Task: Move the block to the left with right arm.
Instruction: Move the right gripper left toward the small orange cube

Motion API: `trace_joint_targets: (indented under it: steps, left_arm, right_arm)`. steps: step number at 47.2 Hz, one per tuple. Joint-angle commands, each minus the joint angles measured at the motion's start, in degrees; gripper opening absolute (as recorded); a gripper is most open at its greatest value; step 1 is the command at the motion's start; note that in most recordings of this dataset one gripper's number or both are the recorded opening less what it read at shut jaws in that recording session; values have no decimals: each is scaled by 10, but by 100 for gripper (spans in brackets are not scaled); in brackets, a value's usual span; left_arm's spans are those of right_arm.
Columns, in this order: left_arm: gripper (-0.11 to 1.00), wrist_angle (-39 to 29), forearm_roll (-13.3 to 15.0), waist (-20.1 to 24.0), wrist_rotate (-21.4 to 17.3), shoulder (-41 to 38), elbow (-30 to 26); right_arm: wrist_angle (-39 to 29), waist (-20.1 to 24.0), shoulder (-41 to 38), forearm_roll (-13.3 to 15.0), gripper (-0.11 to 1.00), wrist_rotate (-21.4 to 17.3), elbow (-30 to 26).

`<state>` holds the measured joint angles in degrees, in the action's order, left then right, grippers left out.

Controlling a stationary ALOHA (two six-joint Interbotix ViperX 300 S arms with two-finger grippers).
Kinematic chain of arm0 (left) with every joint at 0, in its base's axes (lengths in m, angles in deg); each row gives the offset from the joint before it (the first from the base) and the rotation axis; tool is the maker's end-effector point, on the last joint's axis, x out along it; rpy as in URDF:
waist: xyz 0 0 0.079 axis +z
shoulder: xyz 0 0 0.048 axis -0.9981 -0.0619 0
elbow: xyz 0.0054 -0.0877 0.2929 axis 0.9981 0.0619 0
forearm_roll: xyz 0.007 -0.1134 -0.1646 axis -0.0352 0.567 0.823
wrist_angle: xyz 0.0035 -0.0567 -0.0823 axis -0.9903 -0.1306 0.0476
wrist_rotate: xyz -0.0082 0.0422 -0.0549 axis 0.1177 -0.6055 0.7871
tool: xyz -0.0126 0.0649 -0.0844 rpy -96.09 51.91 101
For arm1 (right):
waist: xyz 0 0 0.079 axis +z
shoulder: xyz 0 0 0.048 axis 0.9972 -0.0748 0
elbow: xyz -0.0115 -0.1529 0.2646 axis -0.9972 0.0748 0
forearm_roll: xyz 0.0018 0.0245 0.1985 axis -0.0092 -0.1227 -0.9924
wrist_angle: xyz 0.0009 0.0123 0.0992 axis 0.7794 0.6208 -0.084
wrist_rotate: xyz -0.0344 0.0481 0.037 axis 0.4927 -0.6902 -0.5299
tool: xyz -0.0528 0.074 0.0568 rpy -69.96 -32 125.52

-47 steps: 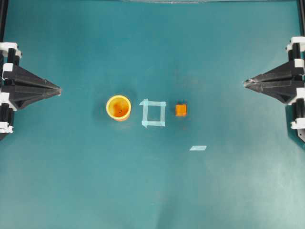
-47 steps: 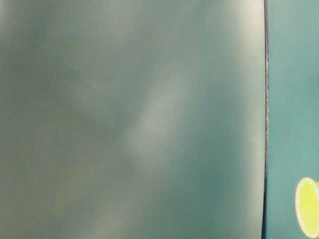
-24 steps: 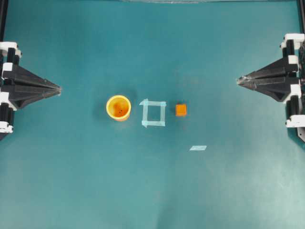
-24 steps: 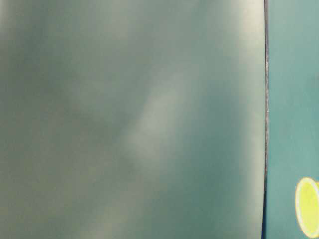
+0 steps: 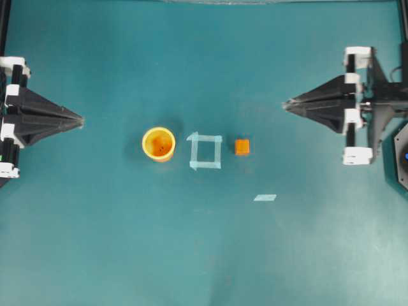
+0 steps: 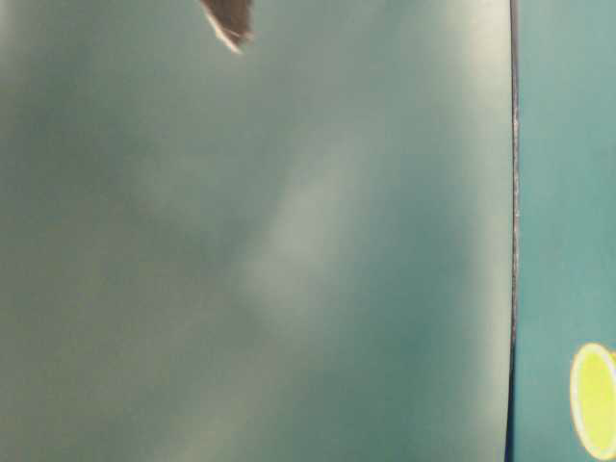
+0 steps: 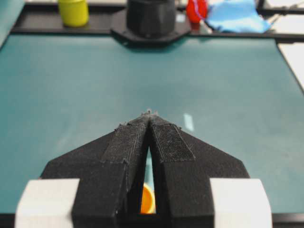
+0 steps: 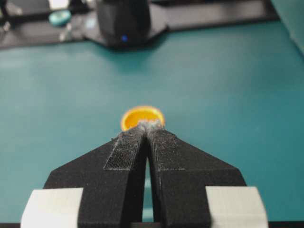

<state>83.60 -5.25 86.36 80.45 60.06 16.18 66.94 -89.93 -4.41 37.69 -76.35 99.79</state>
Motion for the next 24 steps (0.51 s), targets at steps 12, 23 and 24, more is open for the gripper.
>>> trace_joint_targets:
  steps: [12, 23, 24]
  left_arm:
    - [0, 3, -1, -1, 0, -4, -18]
    - [0, 3, -2, -1, 0, -4, -18]
    - [0, 3, -1, -1, 0, -4, -18]
  right_arm:
    - [-4, -1, -43, -3, 32, 0, -43]
    - [-65, -1, -83, 0, 56, 5, -75]
    - [-75, -2, -93, 0, 57, 5, -80]
